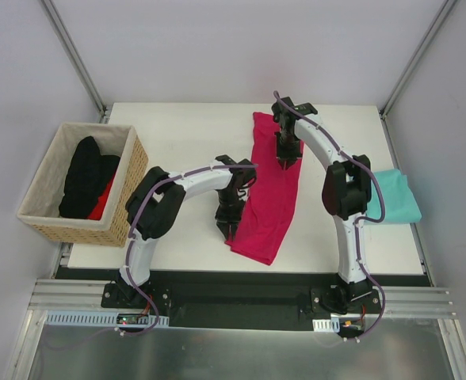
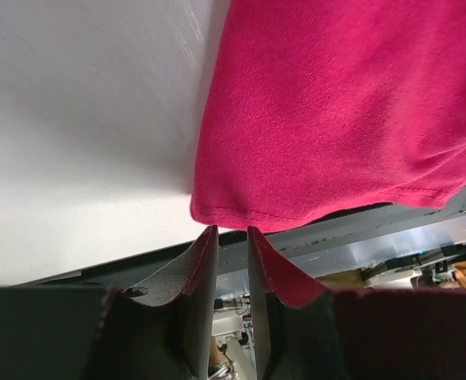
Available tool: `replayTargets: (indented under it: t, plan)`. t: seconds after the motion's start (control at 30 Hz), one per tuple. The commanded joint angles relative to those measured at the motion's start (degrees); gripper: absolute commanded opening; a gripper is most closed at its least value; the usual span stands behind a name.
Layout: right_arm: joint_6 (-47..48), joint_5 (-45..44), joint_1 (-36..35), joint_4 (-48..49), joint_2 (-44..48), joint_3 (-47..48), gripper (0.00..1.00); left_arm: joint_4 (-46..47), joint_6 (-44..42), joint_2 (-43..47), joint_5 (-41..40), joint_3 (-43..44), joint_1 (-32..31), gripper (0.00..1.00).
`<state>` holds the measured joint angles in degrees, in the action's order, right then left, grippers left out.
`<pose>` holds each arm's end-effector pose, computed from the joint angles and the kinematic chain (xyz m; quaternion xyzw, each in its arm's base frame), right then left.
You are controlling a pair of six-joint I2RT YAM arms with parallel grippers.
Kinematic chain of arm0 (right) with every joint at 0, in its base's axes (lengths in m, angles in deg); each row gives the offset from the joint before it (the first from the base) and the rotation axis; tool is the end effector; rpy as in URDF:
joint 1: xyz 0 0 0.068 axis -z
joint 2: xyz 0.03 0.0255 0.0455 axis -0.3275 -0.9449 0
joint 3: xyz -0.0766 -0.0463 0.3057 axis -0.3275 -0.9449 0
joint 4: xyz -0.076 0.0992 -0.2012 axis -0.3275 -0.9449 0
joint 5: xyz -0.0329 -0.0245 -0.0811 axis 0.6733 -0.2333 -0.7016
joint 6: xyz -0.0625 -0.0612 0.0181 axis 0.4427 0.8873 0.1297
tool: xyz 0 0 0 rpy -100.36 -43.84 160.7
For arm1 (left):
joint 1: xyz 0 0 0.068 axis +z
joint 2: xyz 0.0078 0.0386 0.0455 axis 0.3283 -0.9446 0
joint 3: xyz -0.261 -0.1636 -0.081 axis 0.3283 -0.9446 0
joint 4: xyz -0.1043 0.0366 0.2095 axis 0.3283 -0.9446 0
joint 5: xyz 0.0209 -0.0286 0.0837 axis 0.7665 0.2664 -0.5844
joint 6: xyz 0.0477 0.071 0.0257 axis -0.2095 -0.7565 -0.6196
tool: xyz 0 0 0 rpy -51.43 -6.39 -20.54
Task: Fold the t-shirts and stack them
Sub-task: Rotate the tshirt 90 degrees
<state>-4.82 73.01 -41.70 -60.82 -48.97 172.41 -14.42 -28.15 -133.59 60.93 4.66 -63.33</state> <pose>0.4521 0.1782 0.2356 -0.1373 0.9765 -0.0162 0.1656 0.2587 -0.2906 0.1740 -0.1387 -0.9739 0.1497 0.0998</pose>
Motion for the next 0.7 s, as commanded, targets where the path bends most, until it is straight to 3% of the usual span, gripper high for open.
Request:
replayTargets:
  t: [0.0, 0.5, 0.53, 0.6, 0.67]
  plan:
    - [-1.1, 1.1, 0.2, -1.6, -0.6, 4.0, 0.16, 0.3, 0.8, 0.5, 1.8, -1.0, -0.7, 0.21]
    - [-1.4, 3.1, 0.3, -2.2, -2.9, 5.8, 0.17, 2.4, -0.4, -4.1, 5.4, -1.1, -1.2, 0.21]
    - [-1.4, 3.3, 0.3, -2.4, -3.1, 6.0, 0.17, 2.5, -0.5, -4.4, 5.7, -1.2, -1.2, 0.19]
    - [-1.9, 4.3, 0.4, -2.3, -3.9, 6.2, 0.17, 2.8, -0.7, -4.5, 6.4, -1.7, -1.2, 0.00]
    - [-2.1, 5.2, 0.4, -1.9, -4.3, 6.1, 0.12, 3.0, -0.7, -4.7, 6.7, -2.4, -1.2, 0.00]
